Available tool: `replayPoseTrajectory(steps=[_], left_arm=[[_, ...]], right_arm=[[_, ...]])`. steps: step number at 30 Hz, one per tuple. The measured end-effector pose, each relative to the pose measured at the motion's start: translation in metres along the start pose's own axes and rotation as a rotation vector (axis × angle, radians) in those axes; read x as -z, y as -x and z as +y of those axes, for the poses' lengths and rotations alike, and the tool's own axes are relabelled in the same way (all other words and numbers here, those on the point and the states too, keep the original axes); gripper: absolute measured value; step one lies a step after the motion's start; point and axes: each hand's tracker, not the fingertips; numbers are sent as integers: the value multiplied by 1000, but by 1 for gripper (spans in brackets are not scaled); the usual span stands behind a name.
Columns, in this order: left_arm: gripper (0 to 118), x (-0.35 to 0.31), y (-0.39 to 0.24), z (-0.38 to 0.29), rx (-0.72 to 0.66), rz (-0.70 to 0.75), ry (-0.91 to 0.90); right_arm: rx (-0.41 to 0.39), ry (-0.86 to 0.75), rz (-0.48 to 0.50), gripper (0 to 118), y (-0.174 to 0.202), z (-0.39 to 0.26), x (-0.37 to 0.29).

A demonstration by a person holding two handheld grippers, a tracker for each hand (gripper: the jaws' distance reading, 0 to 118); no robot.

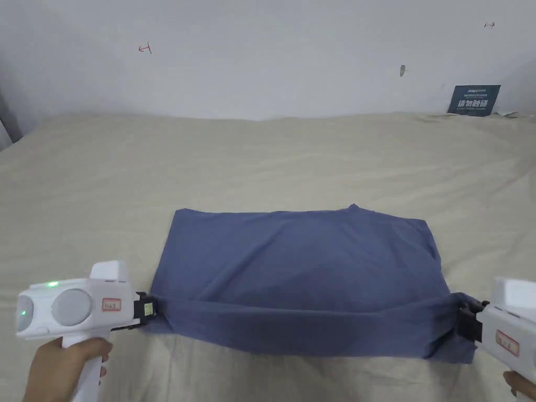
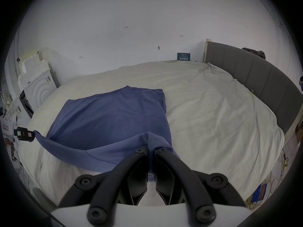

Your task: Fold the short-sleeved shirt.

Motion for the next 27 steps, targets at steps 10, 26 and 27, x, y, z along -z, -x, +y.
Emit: replayPoseTrajectory(steps=[10, 26, 27], left_arm=[[4, 87, -11, 51, 57, 62, 89], [5, 137, -15, 49, 138, 120, 189], [7, 136, -14, 50, 131, 110, 187]], right_arm=[[6, 118, -29, 3, -9, 44, 102], [-5, 261, -106, 4, 9, 24, 156], [-4, 257, -102, 6, 7, 24, 154]])
